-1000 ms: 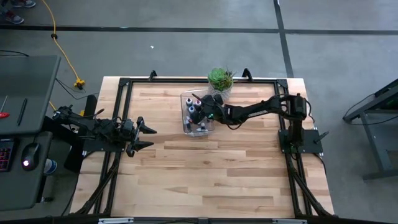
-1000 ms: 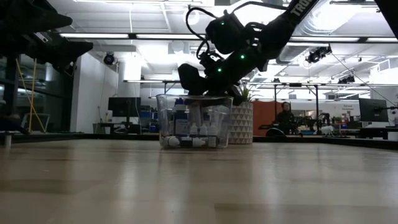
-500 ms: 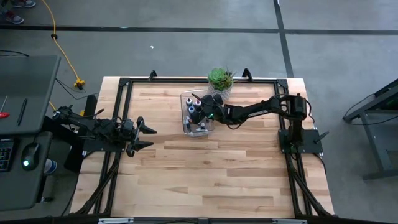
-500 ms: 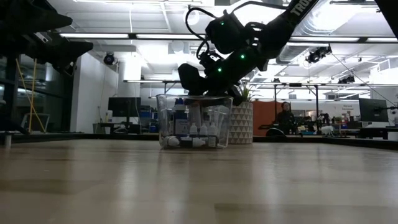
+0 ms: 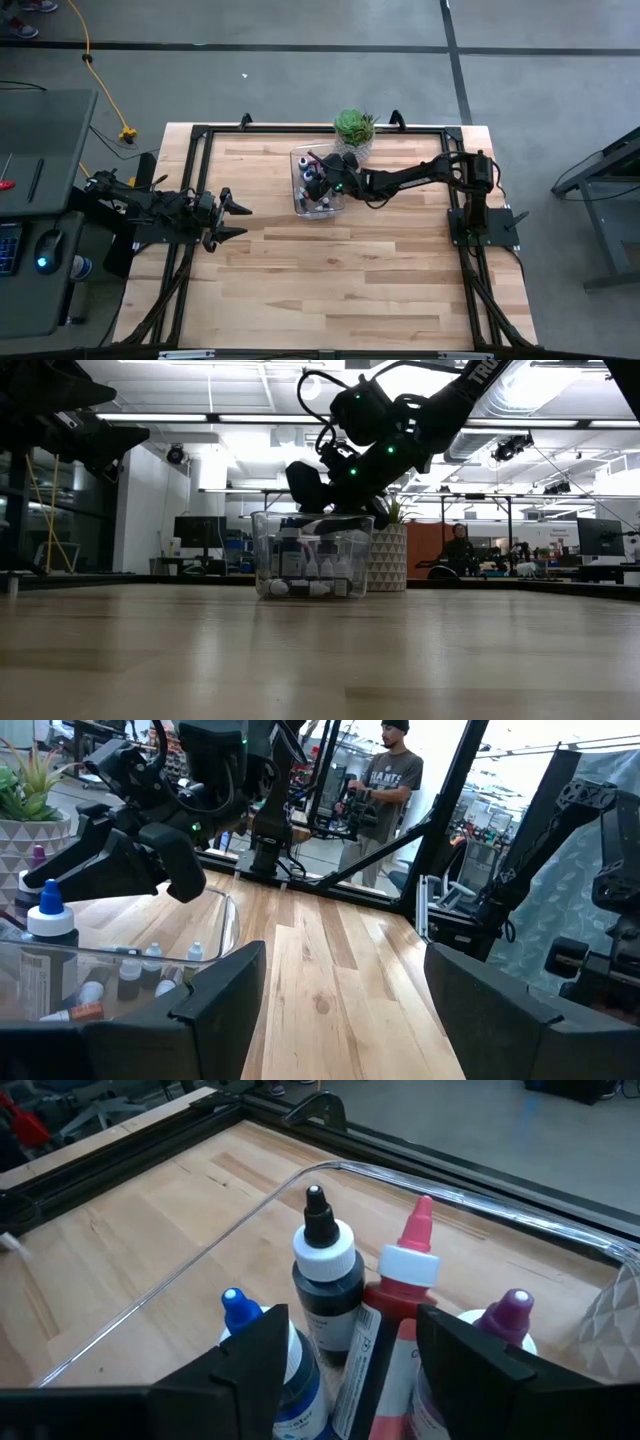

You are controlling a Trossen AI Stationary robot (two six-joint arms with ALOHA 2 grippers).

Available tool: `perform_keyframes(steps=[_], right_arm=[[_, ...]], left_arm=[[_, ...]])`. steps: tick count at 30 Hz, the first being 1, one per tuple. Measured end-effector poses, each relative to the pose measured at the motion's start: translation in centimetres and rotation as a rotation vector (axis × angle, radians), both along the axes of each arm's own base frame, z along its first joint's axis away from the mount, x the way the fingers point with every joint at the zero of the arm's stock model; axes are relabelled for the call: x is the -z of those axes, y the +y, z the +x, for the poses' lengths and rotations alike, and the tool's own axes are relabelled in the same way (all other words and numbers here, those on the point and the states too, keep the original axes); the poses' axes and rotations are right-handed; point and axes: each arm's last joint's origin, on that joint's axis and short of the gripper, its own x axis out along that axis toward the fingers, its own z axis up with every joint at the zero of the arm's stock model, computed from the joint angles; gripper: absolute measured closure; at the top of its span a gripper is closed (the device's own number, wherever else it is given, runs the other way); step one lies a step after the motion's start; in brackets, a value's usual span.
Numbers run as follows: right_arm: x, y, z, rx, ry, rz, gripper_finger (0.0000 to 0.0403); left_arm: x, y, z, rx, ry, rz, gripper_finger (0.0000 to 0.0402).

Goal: Pick & Place food coloring
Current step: Return to Home Position

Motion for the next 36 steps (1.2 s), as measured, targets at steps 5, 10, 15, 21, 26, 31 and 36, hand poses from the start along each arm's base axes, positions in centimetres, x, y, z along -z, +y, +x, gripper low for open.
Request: perform_keyframes(steps=[5, 10, 15, 21, 26, 31, 36], right_arm=[[0.0, 0.0, 0.0, 0.013, -0.002, -0.01, 0.0192], [-0.4, 0.1, 0.0, -0.02, -0.01, -0.029, 0.0191], [-1.8, 0.2, -0.4, -0.001, -0.003, -0.075, 0.0191], [-3.1, 0.4, -0.7, -0.008, -0.026, -0.085, 0.0192], [-5.1, 0.8, -1.2, -0.023, -0.062, -0.114, 0.0193], [-7.8, 1.6, -1.9, -0.033, -0.105, -0.17, 0.0197], [-10.7, 3.0, -3.0, -0.087, -0.136, -0.244, 0.0208]], left_arm=[[0.0, 0.0, 0.0, 0.0, 0.0, 0.0, 0.013], [0.0, 0.0, 0.0, 0.0, 0.0, 0.0, 0.013], [0.0, 0.0, 0.0, 0.0, 0.0, 0.0, 0.013], [0.0, 0.0, 0.0, 0.0, 0.0, 0.0, 0.013], [0.0, 0.0, 0.0, 0.0, 0.0, 0.0, 0.013], [0.0, 0.0, 0.0, 0.0, 0.0, 0.0, 0.013], [0.0, 0.0, 0.0, 0.0, 0.0, 0.0, 0.013]])
